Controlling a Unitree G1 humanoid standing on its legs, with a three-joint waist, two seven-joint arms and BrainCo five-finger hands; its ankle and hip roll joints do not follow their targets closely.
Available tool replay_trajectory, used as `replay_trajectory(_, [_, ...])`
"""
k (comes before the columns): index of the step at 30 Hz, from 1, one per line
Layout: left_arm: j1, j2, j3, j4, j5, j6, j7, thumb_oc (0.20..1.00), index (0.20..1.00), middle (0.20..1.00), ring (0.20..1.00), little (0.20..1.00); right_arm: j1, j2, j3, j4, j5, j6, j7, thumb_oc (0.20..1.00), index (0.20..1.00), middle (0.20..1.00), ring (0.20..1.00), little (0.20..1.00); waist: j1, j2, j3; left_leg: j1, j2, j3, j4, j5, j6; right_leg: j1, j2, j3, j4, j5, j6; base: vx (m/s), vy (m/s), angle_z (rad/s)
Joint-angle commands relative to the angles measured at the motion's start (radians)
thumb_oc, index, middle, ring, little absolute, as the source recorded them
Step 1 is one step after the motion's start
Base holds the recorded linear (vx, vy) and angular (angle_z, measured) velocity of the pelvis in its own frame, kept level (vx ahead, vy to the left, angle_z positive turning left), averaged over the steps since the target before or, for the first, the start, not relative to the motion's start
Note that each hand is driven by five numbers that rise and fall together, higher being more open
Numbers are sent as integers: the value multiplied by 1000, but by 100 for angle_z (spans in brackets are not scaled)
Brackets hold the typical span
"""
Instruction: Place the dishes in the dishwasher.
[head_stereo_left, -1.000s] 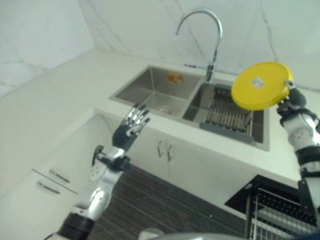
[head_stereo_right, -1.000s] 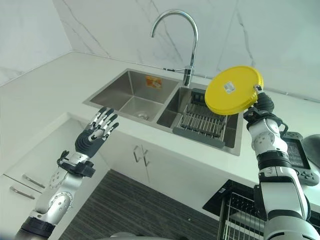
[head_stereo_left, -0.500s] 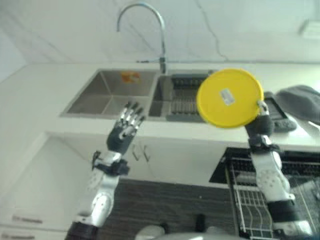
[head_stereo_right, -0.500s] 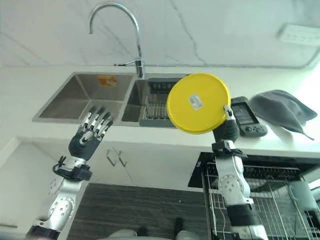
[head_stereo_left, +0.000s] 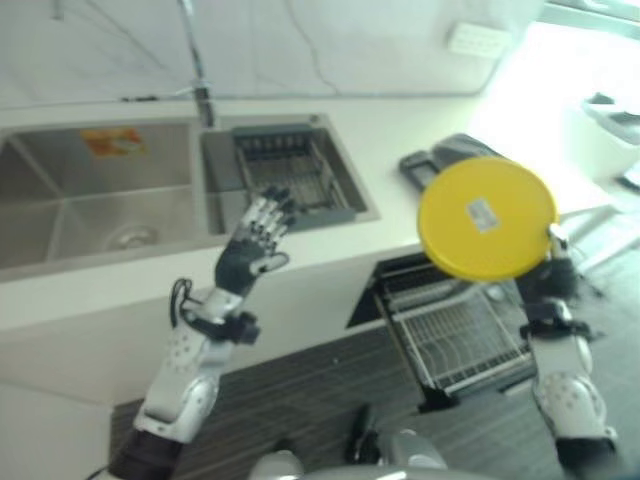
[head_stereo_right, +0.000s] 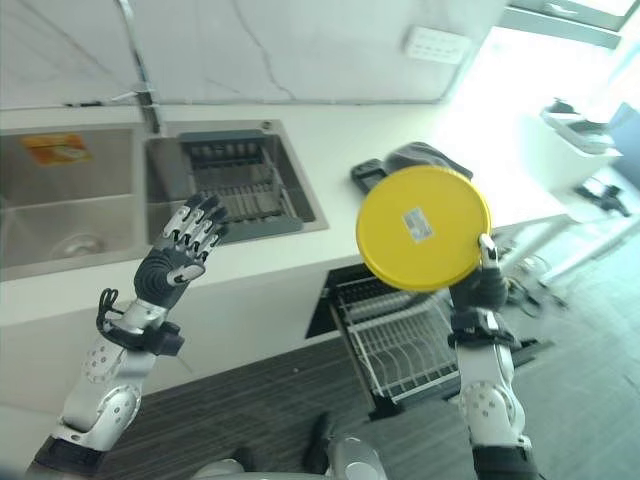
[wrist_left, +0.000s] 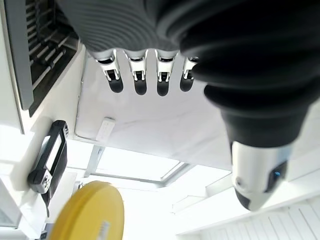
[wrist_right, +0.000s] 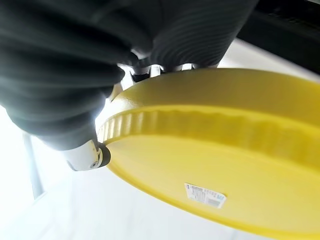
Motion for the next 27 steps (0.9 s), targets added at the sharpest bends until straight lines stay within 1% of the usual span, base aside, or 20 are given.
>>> replay_trajectory(1, [-13, -21, 9, -59, 68, -54, 32, 1000, 1000, 1000, 1000, 1000, -82, -16, -29, -58, -33, -44, 6, 200, 200, 200, 200, 200, 30, 68, -51, -24, -72, -222, -31, -46, -6, 83, 45, 38, -134, 72, 4, -16, -75, -44])
replay_trajectory(3, [-12, -20, 1, -58, 85, -50, 46, 1000, 1000, 1000, 1000, 1000, -76, -7, -19, -70, -37, -40, 7, 200, 200, 200, 200, 200, 35, 71, -56, -25, -63, -204, -31, -48, -7, 96, 16, 17, -146, 71, 11, -40, -169, -62])
replay_trajectory(5, [-14, -13, -7, -64, 106, -47, 51, 1000, 1000, 1000, 1000, 1000, -59, 4, -8, -80, -25, -50, 22, 200, 200, 200, 200, 200, 39, 73, -58, -25, -41, -175, -31, -51, -14, 118, -25, 3, -184, 81, 19, -79, -322, -65])
replay_trajectory(7, [-22, -4, -18, -64, 114, -47, 60, 1000, 1000, 1000, 1000, 1000, -47, 11, 2, -93, -37, -58, 19, 200, 200, 200, 200, 200, 37, 73, -58, -22, -30, -157, -31, -57, -20, 138, -48, 12, -220, 94, 32, -57, -321, -67])
replay_trajectory(10, [-28, -1, -23, -72, 124, -32, 66, 1000, 1000, 1000, 1000, 1000, -27, 22, 17, -119, -70, -55, -6, 200, 200, 200, 200, 200, 27, 67, -64, -24, -18, -137, -31, -57, -29, 141, -93, 29, -279, 159, 58, -33, -393, -51])
replay_trajectory(11, [-31, 1, -25, -77, 127, -26, 66, 1000, 1000, 1000, 1000, 1000, -15, 30, 21, -136, -85, -56, -15, 200, 200, 200, 200, 200, 18, 66, -63, -24, -5, -129, -31, -57, -36, 142, -109, 42, -312, 173, 67, -29, -514, -33])
replay_trajectory(13, [-37, 5, -29, -83, 140, -16, 65, 1000, 1000, 1000, 1000, 1000, -1, 35, 19, -152, -93, -60, -17, 200, 200, 200, 200, 200, 7, 63, -60, -28, 13, -135, -31, -57, -45, 143, -113, 81, -354, 186, 75, -32, -562, -12])
replay_trajectory(15, [-45, 13, -32, -82, 152, -19, 66, 1000, 1000, 1000, 1000, 1000, 3, 40, 17, -169, -95, -70, -10, 200, 200, 200, 200, 200, -1, 58, -53, -36, 34, -155, -31, -55, -55, 136, -113, 127, -379, 196, 81, -64, -629, -25])
replay_trajectory(16, [-48, 21, -28, -87, 155, -15, 65, 1000, 1000, 1000, 1000, 1000, 8, 40, 17, -176, -95, -76, -1, 200, 200, 200, 200, 200, -2, 57, -47, -42, 53, -172, -31, -53, -61, 121, -106, 147, -354, 184, 74, -119, -845, -9])
replay_trajectory(17, [-50, 32, -11, -92, 152, -10, 59, 1000, 1000, 1000, 1000, 1000, 8, 35, 20, -175, -96, -95, 17, 200, 200, 200, 200, 200, -3, 54, -37, -57, 90, -186, -31, -32, -75, 120, -75, 167, -354, 140, 78, -116, -818, 4])
replay_trajectory(18, [-43, 30, -5, -92, 158, -5, 59, 1000, 1000, 1000, 1000, 1000, 7, 33, 17, -184, -100, -83, 12, 200, 200, 200, 200, 200, -3, 54, -35, -63, 118, -186, -31, -14, -93, 125, -60, 167, -374, 138, 72, -105, -756, 17])
replay_trajectory(19, [-30, 24, 1, -95, 151, -7, 63, 1000, 1000, 1000, 1000, 1000, 1, 25, 16, -184, -102, -65, 10, 200, 200, 200, 200, 200, -4, 54, -37, -62, 144, -171, -31, 2, -110, 126, -51, 164, -388, 138, 65, -69, -513, 15])
replay_trajectory(21, [-16, 6, 3, -108, 119, 2, 94, 1000, 1000, 1000, 1000, 1000, -22, 15, 42, -179, -158, -52, 12, 200, 200, 200, 200, 200, -11, 61, -40, -63, 187, -136, -31, 27, -138, 125, -14, 185, -388, 113, 31, -33, -400, 12])
replay_trajectory(23, [11, -13, 14, -102, 128, -2, 105, 1000, 1000, 1000, 1000, 1000, -18, -13, 53, -194, -197, -43, 9, 200, 200, 200, 200, 200, -13, 67, -43, -68, 208, -101, -18, 60, -158, 128, 7, 191, -388, 107, 8, 3, -340, 6])
replay_trajectory(24, [35, -18, 19, -103, 135, -18, 105, 1000, 1000, 1000, 1000, 1000, 10, -37, 46, -211, -183, -47, 27, 200, 200, 200, 200, 200, -23, 71, -36, -91, 207, -38, 32, 65, -161, 136, 6, 166, -388, 106, -1, -13, -249, 16])
replay_trajectory(25, [40, -20, 23, -101, 126, -20, 101, 1000, 1000, 1000, 1000, 1000, 19, -38, 45, -210, -169, -60, 41, 200, 200, 200, 200, 200, -24, 74, -32, -101, 191, -32, 56, 49, -156, 143, 4, 152, -388, 103, -1, -11, -180, 40])
replay_trajectory(26, [59, -21, 41, -97, 106, -31, 74, 1000, 1000, 1000, 1000, 1000, 26, -26, 51, -208, -141, -78, 67, 200, 200, 200, 200, 200, -11, 85, -29, -113, 127, -47, 59, 28, -137, 148, -1, 123, -388, 100, 8, 22, -53, 50])
replay_trajectory(27, [70, -19, 49, -96, 103, -35, 64, 1000, 1000, 1000, 1000, 1000, 30, -25, 53, -206, -144, -77, 72, 200, 200, 200, 200, 200, -7, 91, -30, -113, 100, -52, 48, 25, -129, 150, -2, 114, -388, 100, 11, 48, 7, 42])
